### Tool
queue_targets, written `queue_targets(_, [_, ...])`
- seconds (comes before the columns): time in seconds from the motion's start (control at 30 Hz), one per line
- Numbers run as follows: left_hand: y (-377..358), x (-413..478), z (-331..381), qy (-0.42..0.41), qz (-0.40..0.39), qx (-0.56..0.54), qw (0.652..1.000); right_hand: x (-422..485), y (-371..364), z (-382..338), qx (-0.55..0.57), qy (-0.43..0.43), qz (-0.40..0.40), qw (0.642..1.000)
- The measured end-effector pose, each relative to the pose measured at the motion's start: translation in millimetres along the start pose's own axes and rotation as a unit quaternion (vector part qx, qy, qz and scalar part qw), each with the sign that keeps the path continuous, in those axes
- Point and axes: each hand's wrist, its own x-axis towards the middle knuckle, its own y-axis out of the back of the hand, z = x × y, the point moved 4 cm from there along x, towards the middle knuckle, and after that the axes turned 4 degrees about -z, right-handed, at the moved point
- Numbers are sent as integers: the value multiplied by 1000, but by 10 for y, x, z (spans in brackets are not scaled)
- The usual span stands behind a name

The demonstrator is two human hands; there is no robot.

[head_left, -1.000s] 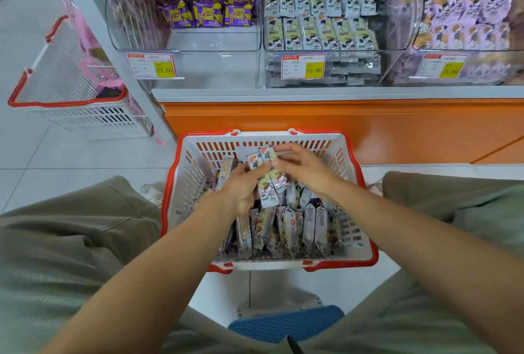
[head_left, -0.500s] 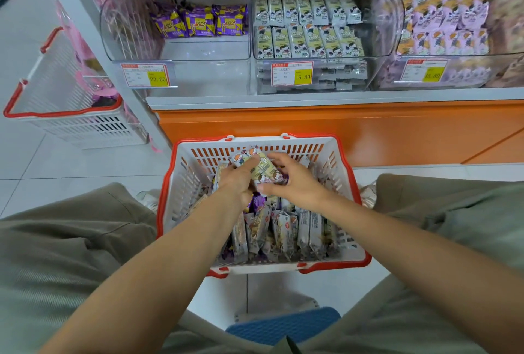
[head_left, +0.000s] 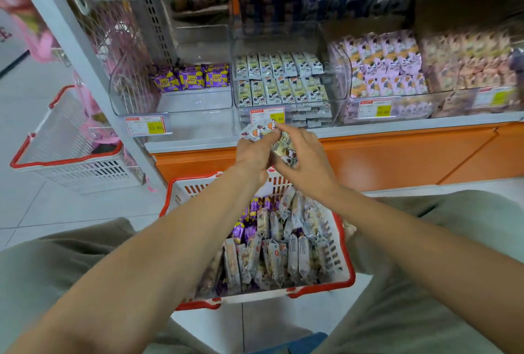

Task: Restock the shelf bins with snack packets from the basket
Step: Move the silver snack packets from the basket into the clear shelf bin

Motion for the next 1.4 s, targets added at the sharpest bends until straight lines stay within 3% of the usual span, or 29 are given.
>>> queue_targets(0.13, [-345, -108, 359, -54, -86, 29, 994, 216, 447, 75, 1, -13, 41, 999])
queue_targets(0.23, [-482, -91, 610, -139, -92, 200, 965, 442, 795, 223, -19, -55, 74, 996])
queue_targets(0.33, [-526, -35, 778, -235, -97, 359, 898, 638, 1072, 375, -34, -98, 97, 990])
queue_targets(0.43, [-539, 104, 838, -270, -99, 488, 824, 778, 1139, 470, -51, -121, 89, 987])
queue_targets(0.53, [-541, 250, 922, -289, -66, 540, 788, 913, 1031, 476, -64, -124, 74, 987])
queue_targets(0.57, [-532, 293, 963, -304, -41, 578, 756, 975, 984, 456, -68, -123, 67, 988])
queue_targets(0.67, [-398, 390, 1094, -362, 73, 697, 615, 1200, 827, 380, -78, -121, 32, 989])
queue_targets(0.73, [-251, 420, 1179, -393, 135, 698, 584, 1349, 707, 330, -76, -119, 6, 990])
queue_targets(0.8, [-74, 486, 1227, -374, 144, 677, 618, 1485, 572, 250, -81, -116, -14, 990])
queue_targets(0.9, [125, 553, 1178, -319, 60, 626, 709, 1659, 331, 86, -101, -107, -38, 988])
queue_targets(0.97, [202, 529, 1114, -307, 7, 606, 734, 1746, 159, -13, -111, -105, -50, 987])
queue_targets(1.17, [366, 542, 1076, -306, -42, 580, 754, 1809, -149, -138, -141, -133, -70, 979])
queue_targets(1.4, [388, 533, 1062, -315, -48, 571, 757, 1737, -177, -219, -63, -116, -126, 983])
